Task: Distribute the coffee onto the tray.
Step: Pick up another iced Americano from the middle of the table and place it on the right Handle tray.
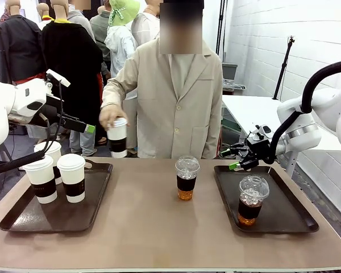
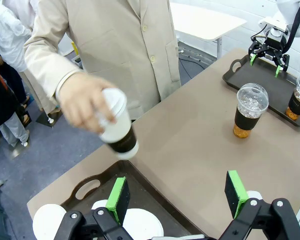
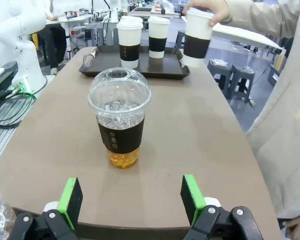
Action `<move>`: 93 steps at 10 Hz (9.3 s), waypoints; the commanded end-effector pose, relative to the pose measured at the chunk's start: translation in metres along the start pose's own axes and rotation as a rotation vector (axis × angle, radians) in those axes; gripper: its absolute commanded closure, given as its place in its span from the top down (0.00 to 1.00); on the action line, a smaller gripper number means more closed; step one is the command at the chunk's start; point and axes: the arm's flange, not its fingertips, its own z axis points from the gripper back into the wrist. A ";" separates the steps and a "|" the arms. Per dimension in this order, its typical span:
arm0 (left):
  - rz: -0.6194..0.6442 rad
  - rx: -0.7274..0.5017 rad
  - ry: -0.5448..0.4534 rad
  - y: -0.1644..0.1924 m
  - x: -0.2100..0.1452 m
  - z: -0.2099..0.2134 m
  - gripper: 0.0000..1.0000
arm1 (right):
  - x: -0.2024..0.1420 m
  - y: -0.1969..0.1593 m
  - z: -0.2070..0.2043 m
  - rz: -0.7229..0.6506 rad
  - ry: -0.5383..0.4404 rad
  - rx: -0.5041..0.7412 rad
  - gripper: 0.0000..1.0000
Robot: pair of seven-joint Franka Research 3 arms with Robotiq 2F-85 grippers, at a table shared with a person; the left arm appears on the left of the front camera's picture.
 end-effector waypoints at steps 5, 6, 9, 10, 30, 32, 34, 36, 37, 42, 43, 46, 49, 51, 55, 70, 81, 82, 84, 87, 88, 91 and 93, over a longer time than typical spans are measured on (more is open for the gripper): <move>0.009 0.003 0.003 0.000 -0.001 -0.001 1.00 | 0.009 -0.038 -0.036 0.011 -0.015 0.067 1.00; 0.009 0.003 0.003 0.000 -0.001 -0.001 1.00 | 0.009 -0.041 -0.045 0.015 -0.015 0.055 1.00; 0.009 0.003 0.003 0.000 -0.001 -0.001 1.00 | 0.000 -0.045 -0.065 0.013 -0.052 0.066 1.00; 0.009 0.003 0.003 0.000 -0.001 -0.001 1.00 | -0.004 -0.046 -0.070 0.012 -0.060 0.077 1.00; 0.009 0.003 0.003 0.000 -0.001 -0.001 1.00 | -0.029 -0.041 -0.123 0.003 -0.074 0.107 1.00; 0.009 0.003 0.003 0.000 -0.001 -0.001 1.00 | -0.030 -0.042 -0.122 -0.001 -0.058 0.146 1.00; 0.009 0.003 0.003 0.000 -0.001 -0.001 1.00 | -0.032 -0.041 -0.120 -0.006 -0.041 0.178 1.00; 0.009 0.003 0.003 0.000 -0.001 -0.001 1.00 | -0.031 -0.041 -0.122 0.010 -0.042 0.184 1.00; 0.009 0.003 0.003 0.000 -0.001 -0.001 1.00 | -0.031 -0.042 -0.124 0.016 -0.043 0.191 1.00; 0.009 0.003 0.003 0.000 -0.001 -0.001 1.00 | -0.026 -0.044 -0.136 0.027 -0.042 0.224 1.00; 0.009 0.003 0.003 0.000 -0.001 -0.001 1.00 | -0.025 -0.044 -0.139 0.028 -0.040 0.231 1.00; 0.009 0.003 0.003 0.000 -0.001 -0.001 1.00 | -0.024 -0.044 -0.148 0.026 -0.035 0.260 1.00; 0.009 0.003 0.003 0.000 -0.001 -0.001 1.00 | -0.023 -0.049 -0.157 0.025 -0.038 0.290 1.00; 0.009 0.003 0.003 0.000 -0.001 -0.001 1.00 | -0.023 -0.050 -0.162 0.018 -0.039 0.311 1.00; 0.009 0.003 0.003 0.000 -0.001 -0.001 1.00 | -0.025 -0.053 -0.168 -0.001 -0.061 0.360 1.00; 0.009 0.003 0.003 0.000 -0.001 -0.001 1.00 | 0.001 -0.044 -0.130 0.026 -0.113 0.266 0.63; 0.009 0.003 0.003 0.000 -0.001 -0.001 1.00 | -0.019 0.005 -0.001 -0.041 -0.130 0.008 0.63; 0.009 0.003 0.003 0.000 -0.001 -0.001 1.00 | -0.024 0.007 0.006 -0.062 -0.134 -0.004 0.63; 0.009 0.003 0.003 0.000 -0.001 -0.001 1.00 | -0.038 0.011 0.017 -0.106 -0.129 -0.023 0.63; 0.009 0.003 0.003 0.000 -0.001 -0.001 1.00 | -0.060 0.017 0.028 -0.128 -0.143 -0.068 0.63; 0.009 0.003 0.003 0.000 -0.001 -0.001 1.00 | -0.065 0.017 0.030 -0.134 -0.148 -0.070 0.63; 0.009 0.003 0.003 0.000 -0.001 -0.001 1.00 | -0.071 0.019 0.032 -0.136 -0.142 -0.087 0.63; 0.009 0.003 0.003 0.000 -0.001 -0.001 1.00 | -0.076 0.018 0.035 -0.151 -0.110 -0.048 0.63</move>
